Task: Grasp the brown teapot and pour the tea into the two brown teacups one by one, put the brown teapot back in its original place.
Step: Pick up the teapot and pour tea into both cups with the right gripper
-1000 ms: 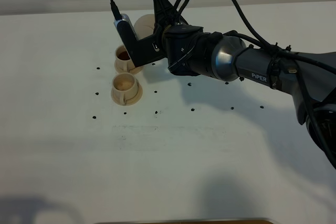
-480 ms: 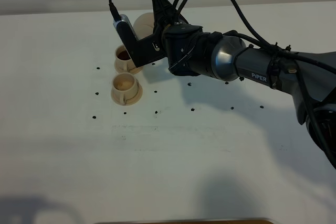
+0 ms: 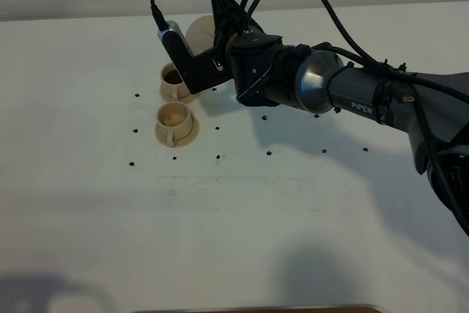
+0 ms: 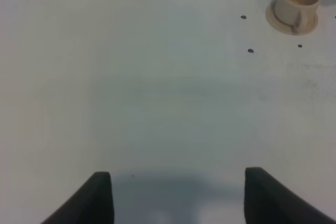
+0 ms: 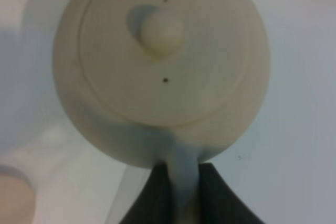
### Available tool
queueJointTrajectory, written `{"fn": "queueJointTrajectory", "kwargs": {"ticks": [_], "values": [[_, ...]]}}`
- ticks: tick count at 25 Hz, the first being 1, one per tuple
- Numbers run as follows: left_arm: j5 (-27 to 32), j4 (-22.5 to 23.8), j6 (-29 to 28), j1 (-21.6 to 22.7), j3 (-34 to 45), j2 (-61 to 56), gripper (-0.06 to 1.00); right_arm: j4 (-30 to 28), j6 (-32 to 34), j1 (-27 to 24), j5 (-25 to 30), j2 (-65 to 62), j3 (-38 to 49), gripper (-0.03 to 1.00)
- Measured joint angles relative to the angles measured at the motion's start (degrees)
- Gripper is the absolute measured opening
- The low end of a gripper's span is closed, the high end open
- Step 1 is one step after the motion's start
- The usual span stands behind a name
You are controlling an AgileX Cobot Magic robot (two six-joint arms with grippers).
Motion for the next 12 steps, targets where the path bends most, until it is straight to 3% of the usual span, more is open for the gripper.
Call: {"fn": "queueJointTrajectory", "kwargs": {"ticks": [12], "values": [[0.0,0.0,0.0,0.0,0.0,0.0,0.6,-2.06,0.0,0.0,0.0,0.0,0.0,0.09]]}}
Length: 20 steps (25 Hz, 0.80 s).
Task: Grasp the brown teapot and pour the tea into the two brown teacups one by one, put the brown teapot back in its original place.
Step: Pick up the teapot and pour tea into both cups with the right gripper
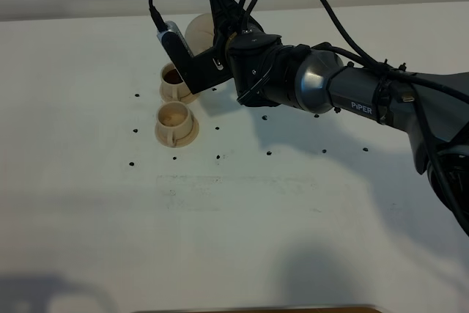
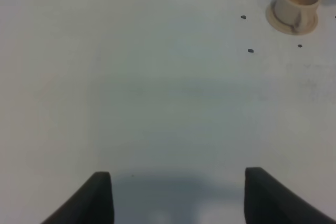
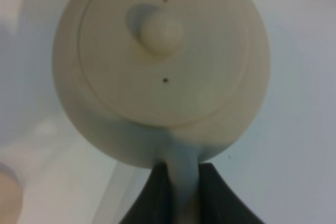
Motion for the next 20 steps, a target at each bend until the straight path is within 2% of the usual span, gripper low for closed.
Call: {"fn": "queueJointTrajectory", "kwargs": {"ticks": [14,20], "values": [[0.0,0.0,0.0,0.0,0.0,0.0,0.6,-0.39,0.48,0.0,0.0,0.0,0.0,0.09],[0.0,0.0,0.0,0.0,0.0,0.0,0.6,1.63,4.55,0.0,0.0,0.0,0.0,0.09]]}}
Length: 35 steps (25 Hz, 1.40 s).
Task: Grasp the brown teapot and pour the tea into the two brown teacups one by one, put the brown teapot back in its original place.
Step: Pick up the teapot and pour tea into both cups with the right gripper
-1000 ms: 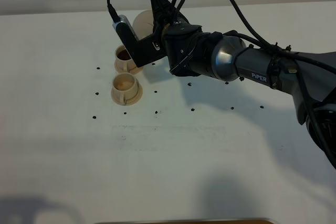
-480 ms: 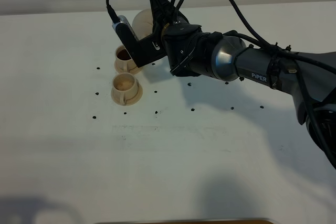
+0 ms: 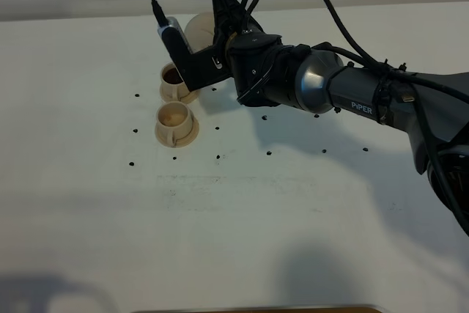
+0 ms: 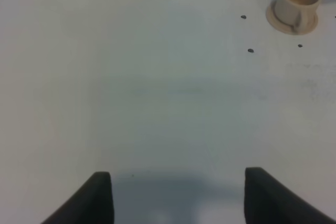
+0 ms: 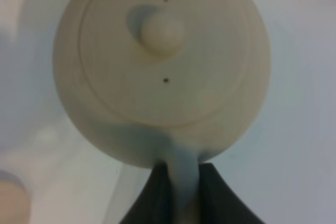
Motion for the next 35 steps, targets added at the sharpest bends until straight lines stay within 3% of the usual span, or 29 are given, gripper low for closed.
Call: {"fn": "queueJointTrajectory", "kwargs": {"ticks": [13,28,35], "values": [[0.0,0.0,0.0,0.0,0.0,0.0,0.6,10.47,10.03,0.0,0.0,0.0,0.0,0.09],[0.0,0.0,0.0,0.0,0.0,0.0,0.6,15.84,10.9,2.33,8.4,-3.65,0.0,0.09],[0.0,0.0,0.0,0.0,0.0,0.0,0.6,17.35,11.64,4.71,8.37,-6.77,5.53,0.09]]}}
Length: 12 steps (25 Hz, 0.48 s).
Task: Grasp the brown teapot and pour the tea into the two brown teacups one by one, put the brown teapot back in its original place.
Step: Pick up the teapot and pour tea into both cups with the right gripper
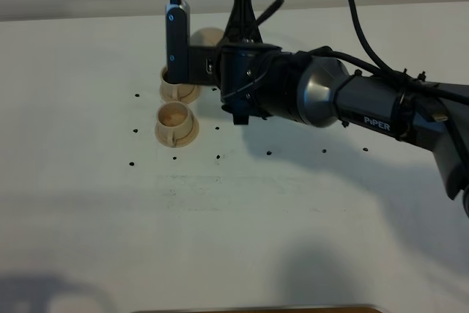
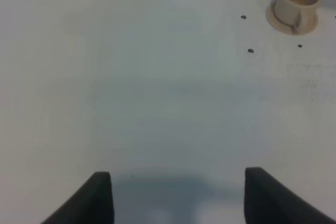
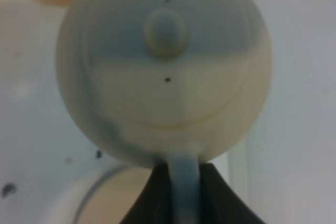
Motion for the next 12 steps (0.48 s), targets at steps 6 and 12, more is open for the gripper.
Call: {"fn": "queueJointTrajectory", "kwargs": {"ticks": [6,12], "values": [[0.0,0.0,0.0,0.0,0.0,0.0,0.6,0.0,2.4,1.2,-1.74,-3.28,5.83,0.09],[0.0,0.0,0.0,0.0,0.0,0.0,0.6,-2.05,4.41,1.66,-3.18,-5.09,9.8,0.09]]}}
